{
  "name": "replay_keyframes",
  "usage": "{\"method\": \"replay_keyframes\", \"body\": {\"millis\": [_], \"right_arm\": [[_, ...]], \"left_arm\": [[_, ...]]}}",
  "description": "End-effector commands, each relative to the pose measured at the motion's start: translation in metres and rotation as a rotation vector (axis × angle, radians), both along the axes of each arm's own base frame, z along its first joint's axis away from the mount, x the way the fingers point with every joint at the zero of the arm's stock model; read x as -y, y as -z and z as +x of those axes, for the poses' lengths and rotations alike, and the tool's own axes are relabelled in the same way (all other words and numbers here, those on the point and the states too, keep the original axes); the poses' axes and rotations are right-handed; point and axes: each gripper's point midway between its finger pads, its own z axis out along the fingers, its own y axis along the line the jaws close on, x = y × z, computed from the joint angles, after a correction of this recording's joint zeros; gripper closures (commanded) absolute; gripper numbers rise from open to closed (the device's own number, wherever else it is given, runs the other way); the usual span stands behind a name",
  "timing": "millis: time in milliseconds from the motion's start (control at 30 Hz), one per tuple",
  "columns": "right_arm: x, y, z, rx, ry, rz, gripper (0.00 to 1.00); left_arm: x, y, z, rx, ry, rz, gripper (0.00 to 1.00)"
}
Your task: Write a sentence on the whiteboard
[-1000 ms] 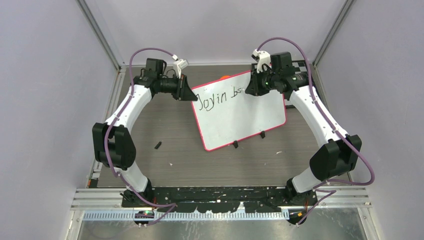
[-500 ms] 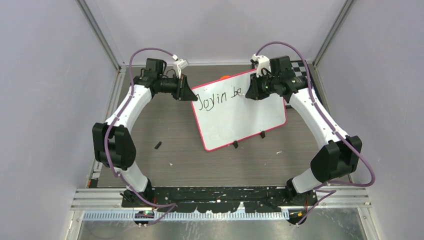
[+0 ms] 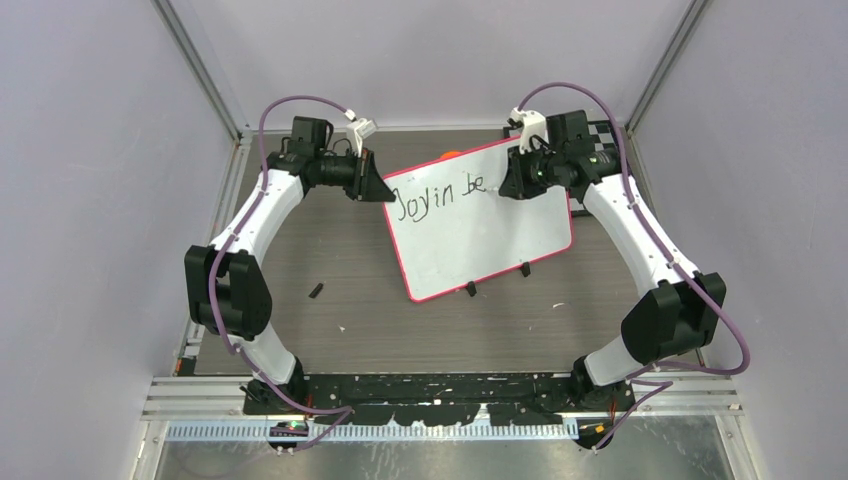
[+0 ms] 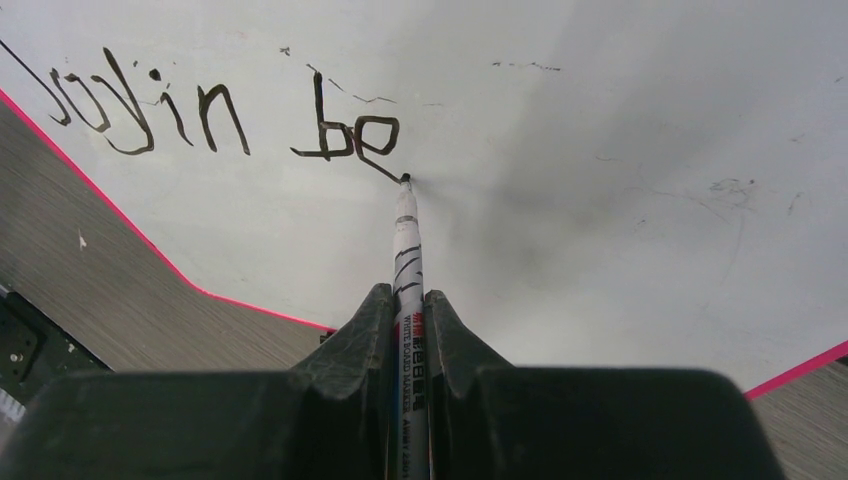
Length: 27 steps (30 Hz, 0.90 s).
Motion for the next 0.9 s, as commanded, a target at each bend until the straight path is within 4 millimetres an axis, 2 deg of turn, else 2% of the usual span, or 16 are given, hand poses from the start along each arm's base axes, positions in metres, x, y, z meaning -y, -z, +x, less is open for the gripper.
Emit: {"method": "replay_keyframes", "body": {"millis": [0,200,333,633,867], "right_arm": [[0.005,-0.045,0.010,0.137,0.016,0.021,1.00],[0.004,-0.050,0.020,0.147,0.026,0.032,1.00],[0.003,-0.046,0.024,0.136,0.029,0.032,1.00],[0.006,-0.025,0.016,0.093,0.032,0.013,1.00],[0.009,-0.019,0.009,0.085,0.033,0.003,1.00]], "left_arm": [[0.004,0.008,-0.002,0.065,0.015,0.066,1.00],[0.004,0.006,-0.002,0.070,0.015,0.064,1.00],[0.003,0.005,-0.002,0.073,0.013,0.067,1.00],[0.003,0.008,-0.002,0.071,0.011,0.071,1.00],[0.003,0.009,-0.003,0.067,0.012,0.070,1.00]]}}
